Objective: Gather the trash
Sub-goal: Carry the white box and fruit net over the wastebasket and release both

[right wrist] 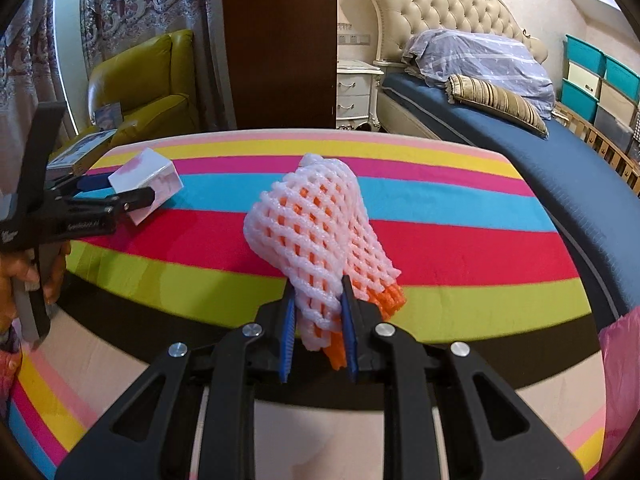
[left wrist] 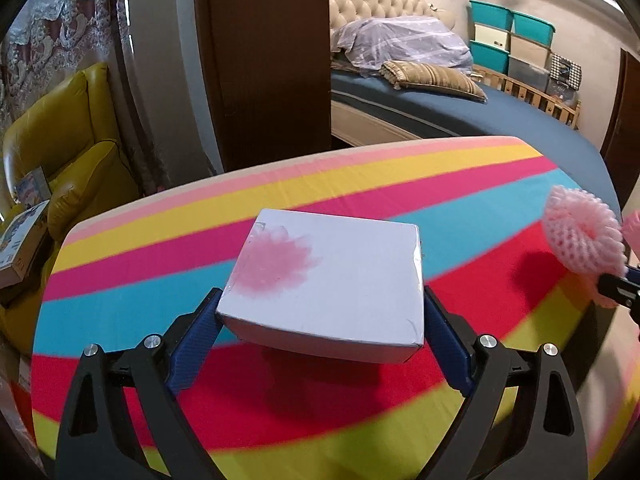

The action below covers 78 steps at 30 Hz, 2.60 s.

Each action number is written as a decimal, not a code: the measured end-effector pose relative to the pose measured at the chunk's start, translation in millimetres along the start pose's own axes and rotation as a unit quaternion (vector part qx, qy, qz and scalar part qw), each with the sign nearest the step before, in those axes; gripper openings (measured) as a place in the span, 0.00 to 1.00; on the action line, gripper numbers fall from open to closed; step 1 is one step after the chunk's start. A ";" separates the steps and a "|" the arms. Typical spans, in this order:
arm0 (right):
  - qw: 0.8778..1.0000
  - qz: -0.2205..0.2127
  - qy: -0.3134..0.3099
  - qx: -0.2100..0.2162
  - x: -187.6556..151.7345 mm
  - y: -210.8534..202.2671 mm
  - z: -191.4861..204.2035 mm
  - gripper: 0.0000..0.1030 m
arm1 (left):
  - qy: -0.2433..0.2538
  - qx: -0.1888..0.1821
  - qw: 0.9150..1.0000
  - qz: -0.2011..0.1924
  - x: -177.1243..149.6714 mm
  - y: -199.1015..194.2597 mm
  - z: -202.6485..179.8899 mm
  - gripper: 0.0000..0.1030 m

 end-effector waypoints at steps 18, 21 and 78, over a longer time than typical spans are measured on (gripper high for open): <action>0.998 -0.055 0.018 0.003 -35.2 -61.9 19.6 0.19 | 0.000 -0.037 0.994 -0.100 -38.4 -96.5 -91.4 0.86; 0.997 -0.071 0.026 0.000 -35.1 -75.6 16.4 0.19 | -0.003 -0.046 0.993 -0.111 -38.3 -104.9 -100.0 0.86; 0.931 -0.163 0.233 -0.228 -157.2 -263.5 -293.1 0.20 | 0.205 -0.310 0.919 -0.136 9.1 -120.4 -448.3 0.86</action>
Point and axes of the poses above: each gripper's, at about its wrist camera, not at the fingertips, and y roughly the way its jaws point, z to its left, x to its top, the point moved 10 cm from there along y, roughly the way its jaws point, and after that the axes turned 1 degree about -z, right-handed, at the moved point
